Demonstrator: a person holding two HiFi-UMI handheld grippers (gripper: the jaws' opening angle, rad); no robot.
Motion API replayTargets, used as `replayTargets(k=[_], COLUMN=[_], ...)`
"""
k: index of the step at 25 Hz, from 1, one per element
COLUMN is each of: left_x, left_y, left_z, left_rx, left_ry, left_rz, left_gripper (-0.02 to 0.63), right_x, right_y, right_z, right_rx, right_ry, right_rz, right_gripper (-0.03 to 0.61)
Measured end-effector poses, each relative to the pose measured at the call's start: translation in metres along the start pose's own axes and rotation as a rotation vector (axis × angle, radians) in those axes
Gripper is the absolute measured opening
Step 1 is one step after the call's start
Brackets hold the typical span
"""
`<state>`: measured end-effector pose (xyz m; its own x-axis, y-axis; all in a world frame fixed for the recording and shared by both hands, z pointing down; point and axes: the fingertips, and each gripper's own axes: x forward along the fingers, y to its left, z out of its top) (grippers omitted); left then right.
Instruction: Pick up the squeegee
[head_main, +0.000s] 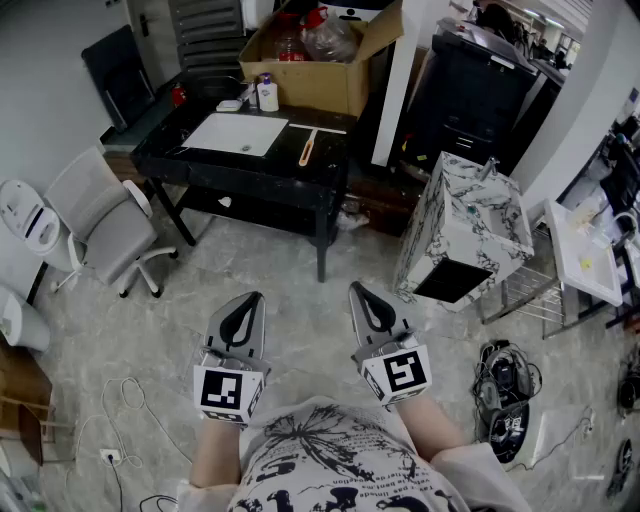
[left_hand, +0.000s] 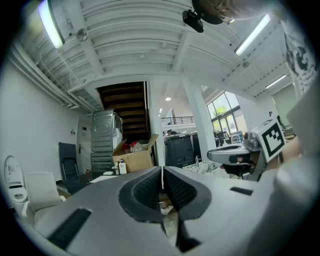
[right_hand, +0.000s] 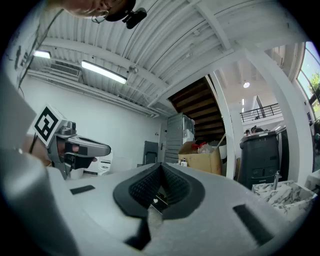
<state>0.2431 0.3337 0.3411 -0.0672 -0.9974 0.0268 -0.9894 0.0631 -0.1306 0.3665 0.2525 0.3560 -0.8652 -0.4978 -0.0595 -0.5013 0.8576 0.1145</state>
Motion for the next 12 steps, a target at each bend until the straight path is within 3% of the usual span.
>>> replayTargets(k=[12], left_x=[0.0093], left_y=[-0.007], left_z=[-0.0058], left_rx=[0.007], left_ry=[-0.011], left_rz=[0.005], left_gripper=[0.012], right_x=[0.0001], right_y=[-0.0096], right_z=[-0.0062], right_rx=[0.019], right_ry=[-0.002], right_rz=[0.008], right_gripper=[-0.009])
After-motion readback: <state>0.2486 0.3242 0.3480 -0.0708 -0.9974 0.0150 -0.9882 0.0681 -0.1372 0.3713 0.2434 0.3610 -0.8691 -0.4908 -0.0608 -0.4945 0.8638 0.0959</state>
